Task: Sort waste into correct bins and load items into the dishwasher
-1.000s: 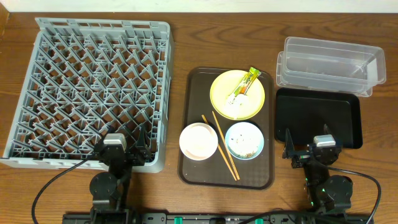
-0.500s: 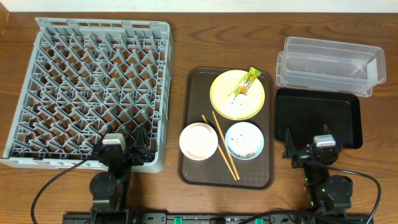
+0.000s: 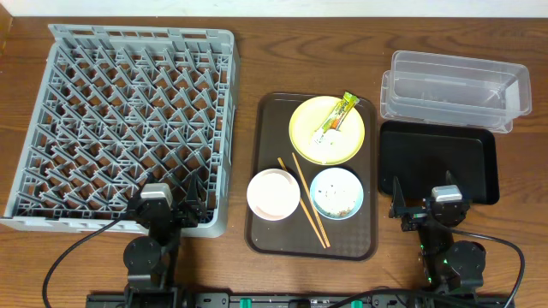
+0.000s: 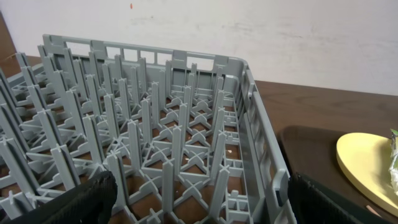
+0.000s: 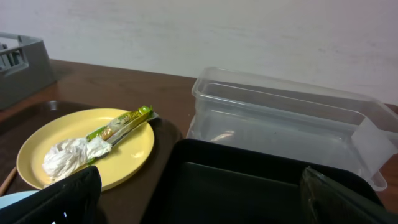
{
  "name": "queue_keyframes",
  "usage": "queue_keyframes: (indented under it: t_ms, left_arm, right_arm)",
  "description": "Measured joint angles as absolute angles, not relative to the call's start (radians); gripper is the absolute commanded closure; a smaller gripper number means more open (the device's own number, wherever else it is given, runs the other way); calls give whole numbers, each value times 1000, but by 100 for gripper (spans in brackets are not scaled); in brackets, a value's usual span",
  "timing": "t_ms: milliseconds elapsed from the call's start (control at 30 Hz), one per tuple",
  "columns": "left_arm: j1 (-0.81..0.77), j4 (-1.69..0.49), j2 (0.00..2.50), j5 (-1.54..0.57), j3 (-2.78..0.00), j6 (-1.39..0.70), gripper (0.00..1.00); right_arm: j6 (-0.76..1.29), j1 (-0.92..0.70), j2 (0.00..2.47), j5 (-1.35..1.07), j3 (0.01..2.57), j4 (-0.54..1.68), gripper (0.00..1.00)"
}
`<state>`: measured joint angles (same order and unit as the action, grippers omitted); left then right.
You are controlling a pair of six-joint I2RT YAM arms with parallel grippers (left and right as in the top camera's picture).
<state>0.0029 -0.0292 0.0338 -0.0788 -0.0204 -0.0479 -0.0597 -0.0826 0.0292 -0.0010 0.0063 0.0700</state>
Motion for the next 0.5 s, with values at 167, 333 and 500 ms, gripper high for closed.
queue_keyframes:
  t_ms: [167, 333, 500]
  left_arm:
    - [3, -27, 34, -79, -20, -47, 11]
    - [3, -28, 35, -76, -20, -47, 11]
    - [3, -30, 35, -75, -20, -48, 11]
  right_arm:
    - [-60, -83, 30, -1, 6, 60, 1]
    - [-60, -83, 31, -1, 6, 62, 1]
    - [-60, -83, 31, -1, 6, 69, 1]
